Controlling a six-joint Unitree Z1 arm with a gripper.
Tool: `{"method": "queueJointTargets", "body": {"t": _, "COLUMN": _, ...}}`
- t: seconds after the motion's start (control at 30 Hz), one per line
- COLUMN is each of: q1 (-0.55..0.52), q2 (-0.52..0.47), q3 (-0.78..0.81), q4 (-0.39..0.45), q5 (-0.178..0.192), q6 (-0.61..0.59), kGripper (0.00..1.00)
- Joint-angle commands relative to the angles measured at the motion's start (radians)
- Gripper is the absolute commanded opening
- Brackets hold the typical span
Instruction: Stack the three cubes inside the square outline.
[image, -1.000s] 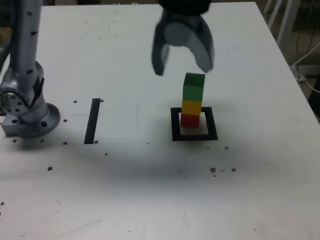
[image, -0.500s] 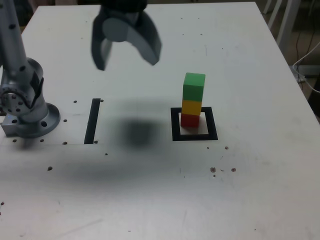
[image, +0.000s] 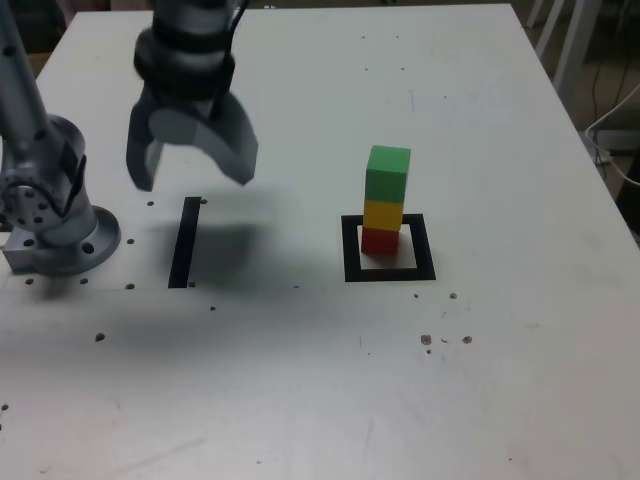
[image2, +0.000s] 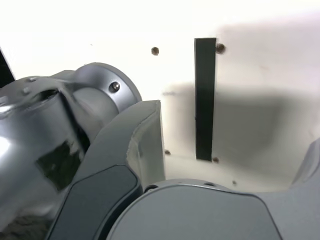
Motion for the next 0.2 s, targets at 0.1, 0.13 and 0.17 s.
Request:
{"method": "queueJointTargets", "body": {"t": 0.1, "q1": 0.005, "q2": 0.0, "q3": 0.072, "q4": -0.077, "q5": -0.029, "q6": -0.004, "kGripper": 1.0}}
{"method": "queueJointTargets", "body": {"t": 0.13, "q1": 0.005, "q2": 0.0, "q3": 0.08, "q4": -0.086, "q5": -0.033, "q6": -0.006, "kGripper": 1.0}}
{"method": "queueJointTargets", "body": {"t": 0.17, "q1": 0.005, "q2": 0.001, "q3": 0.09, "q4": -0.097, "q5": -0.037, "q6": -0.009, "kGripper": 1.0}}
